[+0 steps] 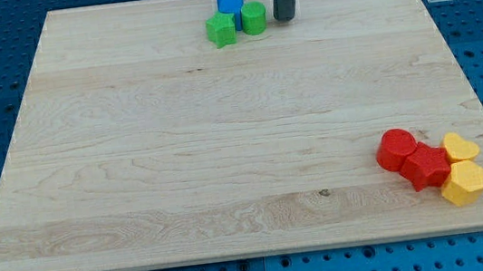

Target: Separate the green blocks

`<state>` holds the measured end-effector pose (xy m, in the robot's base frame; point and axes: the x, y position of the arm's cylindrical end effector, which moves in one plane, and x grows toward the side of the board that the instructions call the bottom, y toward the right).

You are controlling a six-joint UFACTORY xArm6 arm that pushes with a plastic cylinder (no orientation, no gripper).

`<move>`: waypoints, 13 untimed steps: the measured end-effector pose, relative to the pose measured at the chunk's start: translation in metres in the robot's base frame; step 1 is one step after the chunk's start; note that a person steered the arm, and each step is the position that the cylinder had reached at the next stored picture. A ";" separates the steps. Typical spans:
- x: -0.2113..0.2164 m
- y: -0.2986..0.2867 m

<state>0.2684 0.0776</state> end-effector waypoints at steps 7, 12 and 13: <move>0.005 -0.070; 0.060 -0.081; 0.057 -0.080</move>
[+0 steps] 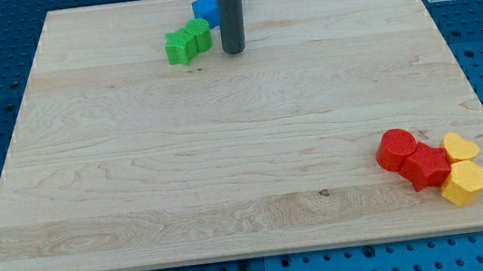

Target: Separate the green blocks

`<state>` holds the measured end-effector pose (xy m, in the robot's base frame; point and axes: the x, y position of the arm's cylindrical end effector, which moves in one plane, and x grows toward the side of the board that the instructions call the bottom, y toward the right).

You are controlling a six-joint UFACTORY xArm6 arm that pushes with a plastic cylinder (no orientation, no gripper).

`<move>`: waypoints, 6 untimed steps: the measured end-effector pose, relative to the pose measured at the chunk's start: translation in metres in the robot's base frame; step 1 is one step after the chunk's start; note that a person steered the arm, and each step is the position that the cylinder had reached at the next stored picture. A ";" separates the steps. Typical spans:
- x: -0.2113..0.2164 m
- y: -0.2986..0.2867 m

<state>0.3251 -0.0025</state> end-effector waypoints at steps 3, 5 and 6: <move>-0.028 -0.010; -0.054 -0.010; -0.059 -0.010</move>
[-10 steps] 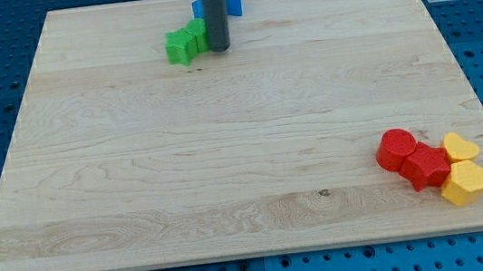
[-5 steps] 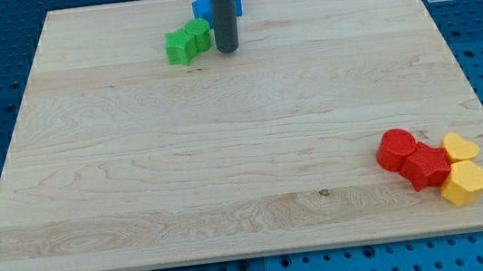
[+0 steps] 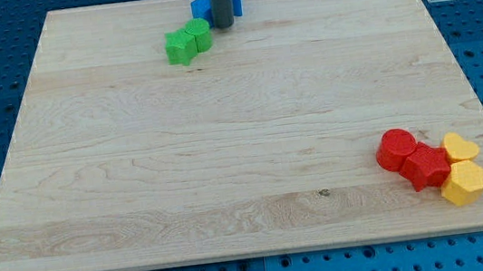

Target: Separate the green blocks

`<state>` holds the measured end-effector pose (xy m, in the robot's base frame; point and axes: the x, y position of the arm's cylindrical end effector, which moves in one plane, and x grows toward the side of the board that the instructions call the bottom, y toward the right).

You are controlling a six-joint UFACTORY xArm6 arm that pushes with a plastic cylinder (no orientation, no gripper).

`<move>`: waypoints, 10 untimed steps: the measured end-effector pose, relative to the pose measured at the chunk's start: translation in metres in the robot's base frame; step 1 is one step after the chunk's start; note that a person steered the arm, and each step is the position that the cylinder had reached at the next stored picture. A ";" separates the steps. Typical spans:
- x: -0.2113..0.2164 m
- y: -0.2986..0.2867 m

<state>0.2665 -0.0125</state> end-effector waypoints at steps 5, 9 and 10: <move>0.065 -0.054; 0.050 -0.110; 0.050 -0.131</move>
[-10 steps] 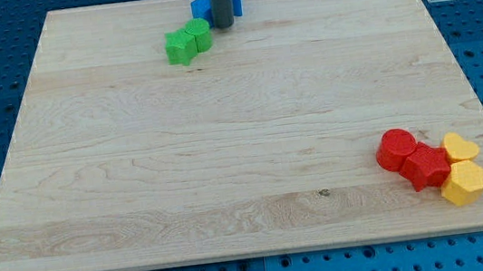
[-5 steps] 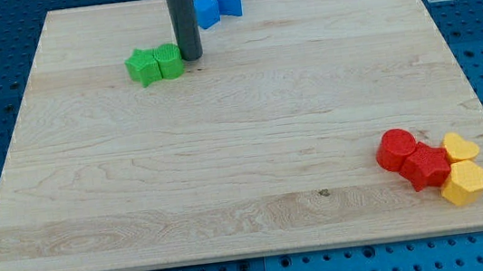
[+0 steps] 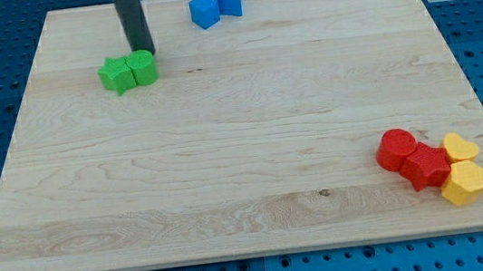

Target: Separate the green blocks

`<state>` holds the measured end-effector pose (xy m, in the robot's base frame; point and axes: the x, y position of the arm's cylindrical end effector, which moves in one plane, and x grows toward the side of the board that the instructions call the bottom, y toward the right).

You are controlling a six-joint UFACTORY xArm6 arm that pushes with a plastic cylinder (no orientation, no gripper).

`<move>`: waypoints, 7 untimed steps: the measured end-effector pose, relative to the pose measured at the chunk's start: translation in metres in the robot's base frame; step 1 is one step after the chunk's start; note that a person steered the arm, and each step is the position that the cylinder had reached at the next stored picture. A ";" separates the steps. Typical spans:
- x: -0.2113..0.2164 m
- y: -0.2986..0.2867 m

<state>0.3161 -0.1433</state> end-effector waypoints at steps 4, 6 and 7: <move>0.084 -0.014; 0.089 -0.061; 0.093 -0.066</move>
<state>0.4091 -0.2089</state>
